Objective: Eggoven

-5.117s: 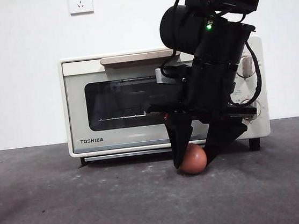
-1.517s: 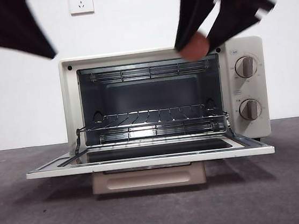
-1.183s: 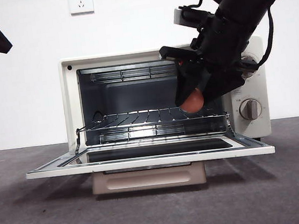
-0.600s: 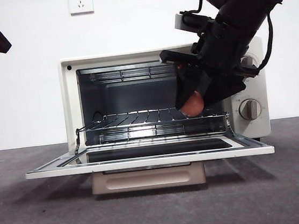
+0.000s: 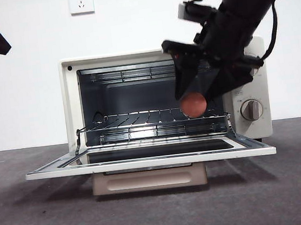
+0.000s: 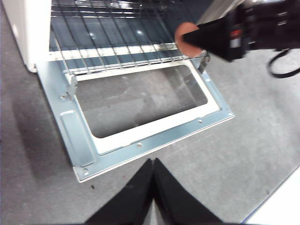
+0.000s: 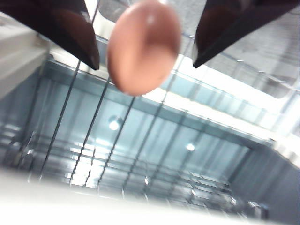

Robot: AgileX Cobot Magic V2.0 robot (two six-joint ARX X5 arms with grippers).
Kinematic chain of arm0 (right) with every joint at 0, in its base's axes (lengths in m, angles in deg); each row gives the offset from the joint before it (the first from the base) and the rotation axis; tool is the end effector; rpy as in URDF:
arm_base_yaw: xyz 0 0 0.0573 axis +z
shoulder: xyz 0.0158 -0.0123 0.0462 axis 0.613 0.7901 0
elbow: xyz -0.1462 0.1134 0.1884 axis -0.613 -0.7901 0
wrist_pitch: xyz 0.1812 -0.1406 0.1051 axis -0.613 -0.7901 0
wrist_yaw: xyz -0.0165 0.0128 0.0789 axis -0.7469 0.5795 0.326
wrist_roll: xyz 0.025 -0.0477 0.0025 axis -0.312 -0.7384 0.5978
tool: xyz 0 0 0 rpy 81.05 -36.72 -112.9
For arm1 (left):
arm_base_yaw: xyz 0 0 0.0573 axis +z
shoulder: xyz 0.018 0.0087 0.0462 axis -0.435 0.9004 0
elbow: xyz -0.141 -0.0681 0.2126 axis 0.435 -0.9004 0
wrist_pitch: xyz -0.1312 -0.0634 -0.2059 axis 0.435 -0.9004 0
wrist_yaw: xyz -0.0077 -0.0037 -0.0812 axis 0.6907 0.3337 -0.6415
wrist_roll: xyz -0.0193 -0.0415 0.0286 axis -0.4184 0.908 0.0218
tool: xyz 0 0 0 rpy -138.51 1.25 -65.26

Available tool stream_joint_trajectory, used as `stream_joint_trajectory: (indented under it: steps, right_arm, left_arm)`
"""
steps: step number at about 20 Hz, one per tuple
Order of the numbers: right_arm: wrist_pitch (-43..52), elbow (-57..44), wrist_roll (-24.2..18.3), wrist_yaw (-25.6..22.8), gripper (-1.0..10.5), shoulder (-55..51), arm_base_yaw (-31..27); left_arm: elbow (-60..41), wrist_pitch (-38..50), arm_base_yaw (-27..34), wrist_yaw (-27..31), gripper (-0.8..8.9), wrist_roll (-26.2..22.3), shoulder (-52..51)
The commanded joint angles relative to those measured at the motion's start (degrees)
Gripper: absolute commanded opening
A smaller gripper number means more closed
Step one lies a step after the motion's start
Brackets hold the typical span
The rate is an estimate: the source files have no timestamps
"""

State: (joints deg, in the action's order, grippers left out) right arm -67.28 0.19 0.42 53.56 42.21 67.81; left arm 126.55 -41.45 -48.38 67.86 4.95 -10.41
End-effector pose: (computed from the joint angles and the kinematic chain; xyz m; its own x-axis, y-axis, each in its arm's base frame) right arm 0.2817 0.1643 0.2319 0.6542 0.4340 -0.6194 -0.3700 0.8979 0.2383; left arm 0.1373 -0.0681 0.2817 0.5789 -0.6204 -0.5291 0.4872 0.7835 -0.3857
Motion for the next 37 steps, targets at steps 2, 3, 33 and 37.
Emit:
stream_joint_trajectory:
  steps: [2, 3, 33, 37]
  right_arm:
    - [-1.09, 0.44, 0.66, -1.31, 3.2, -2.78, 0.87]
    - [-2.19, 0.44, 0.66, -1.31, 3.2, -4.37, 1.22]
    - [-22.62, 0.44, -1.62, -4.35, 3.2, -42.88, 6.36]
    - [-23.32, 0.44, -1.97, -4.76, 3.2, -42.88, 6.36]
  left_arm:
    - [0.15, 1.29, 0.66, 0.39, 0.06, -1.38, 2.16]
    - [0.15, 1.84, 1.2, 0.39, 0.06, -1.55, 3.17]
    - [-0.26, 29.55, 11.69, -18.05, 0.06, -1.97, 49.99]
    - [-0.24, 32.35, 12.24, -23.65, 0.06, 1.18, 49.77]
